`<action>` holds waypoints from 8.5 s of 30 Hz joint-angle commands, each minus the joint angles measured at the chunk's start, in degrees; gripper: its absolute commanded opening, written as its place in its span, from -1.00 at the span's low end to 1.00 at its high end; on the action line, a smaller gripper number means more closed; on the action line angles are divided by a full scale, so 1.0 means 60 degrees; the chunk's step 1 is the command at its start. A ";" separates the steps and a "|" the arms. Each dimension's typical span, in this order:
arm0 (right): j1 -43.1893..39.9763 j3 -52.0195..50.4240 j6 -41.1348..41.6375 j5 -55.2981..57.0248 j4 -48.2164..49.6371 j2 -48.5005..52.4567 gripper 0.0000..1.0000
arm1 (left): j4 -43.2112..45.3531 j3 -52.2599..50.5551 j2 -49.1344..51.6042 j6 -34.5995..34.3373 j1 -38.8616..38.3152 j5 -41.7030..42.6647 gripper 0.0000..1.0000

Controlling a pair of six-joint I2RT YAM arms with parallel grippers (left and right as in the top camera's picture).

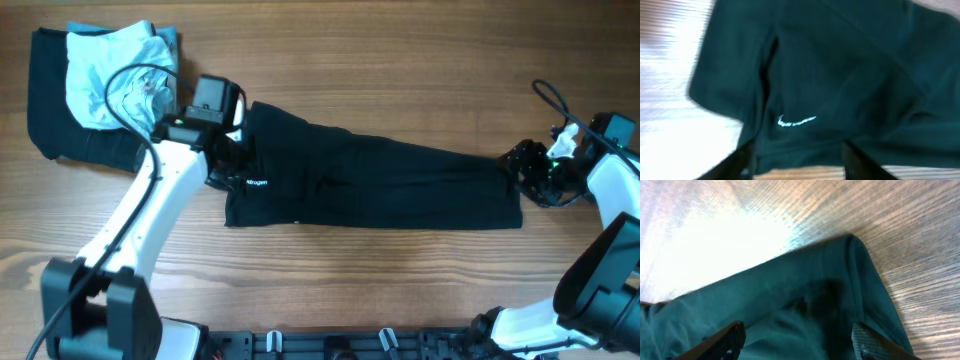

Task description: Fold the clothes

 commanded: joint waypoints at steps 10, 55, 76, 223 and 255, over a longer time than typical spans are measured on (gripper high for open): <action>0.0036 -0.0098 -0.0528 0.0058 0.0127 -0.0958 0.43 | 0.1224 -0.0739 0.1807 0.0018 -0.0007 -0.0153 -0.92; 0.1348 0.0809 -0.1588 0.2776 0.0820 -0.0240 -0.91 | 0.0761 -0.0739 0.1643 -0.0492 0.0313 -0.0466 -0.92; 0.1337 0.0812 -0.0714 0.4029 -0.0965 -0.0331 0.43 | 0.0769 -0.0739 0.1643 -0.0488 0.0313 -0.0466 -0.92; 0.1071 0.2346 0.1730 0.3388 -0.1355 0.0900 -0.12 | 0.0841 -0.0739 0.1643 -0.0415 0.0313 -0.0463 -0.92; 0.1155 0.2080 0.0233 0.2550 -0.2379 0.1767 -0.37 | 0.0922 -0.0739 0.1643 -0.0415 0.0313 -0.0466 -0.92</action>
